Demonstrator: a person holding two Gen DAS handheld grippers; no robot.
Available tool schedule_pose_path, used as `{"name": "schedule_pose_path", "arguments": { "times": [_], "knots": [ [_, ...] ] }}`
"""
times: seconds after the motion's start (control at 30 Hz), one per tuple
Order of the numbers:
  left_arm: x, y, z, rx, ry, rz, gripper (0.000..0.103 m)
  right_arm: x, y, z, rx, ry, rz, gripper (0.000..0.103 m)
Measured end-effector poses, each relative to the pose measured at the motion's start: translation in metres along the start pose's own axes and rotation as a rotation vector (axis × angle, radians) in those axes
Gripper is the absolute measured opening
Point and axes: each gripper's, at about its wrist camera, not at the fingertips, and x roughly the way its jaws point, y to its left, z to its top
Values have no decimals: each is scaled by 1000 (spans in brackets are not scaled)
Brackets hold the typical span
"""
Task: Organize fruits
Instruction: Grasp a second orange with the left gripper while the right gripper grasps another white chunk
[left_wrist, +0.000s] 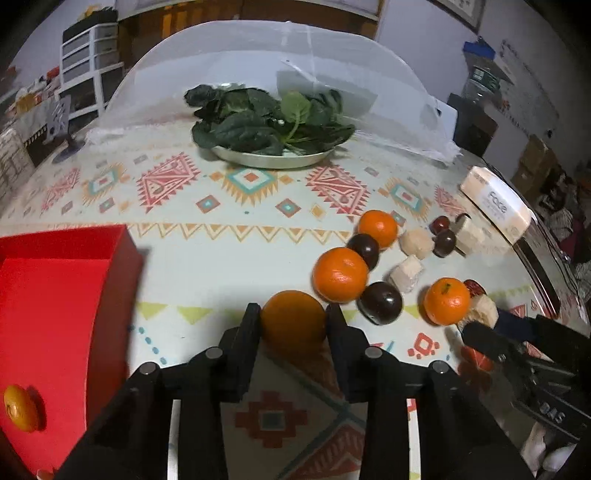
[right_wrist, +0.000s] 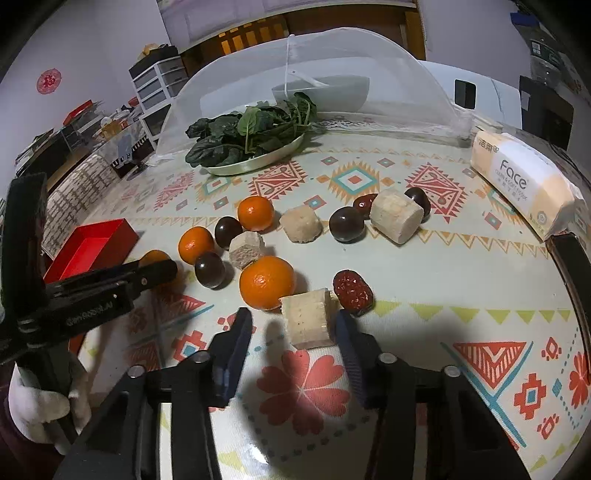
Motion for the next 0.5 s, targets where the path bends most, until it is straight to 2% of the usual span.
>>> {"name": "schedule_pose_path", "arguments": {
  "times": [0.1,0.37,0.5],
  "knots": [
    [-2,-2,-2,4,-6,-2,35,1,-3,0,9,0,-17,29],
    [-25,1,-7,-24,-43,-19,35,-11,-8,-3,53,-15,8,27],
    [-47,10,-13,-71,-71,-42,35,-23,-3,-4,57,-32,18,27]
  ]
}}
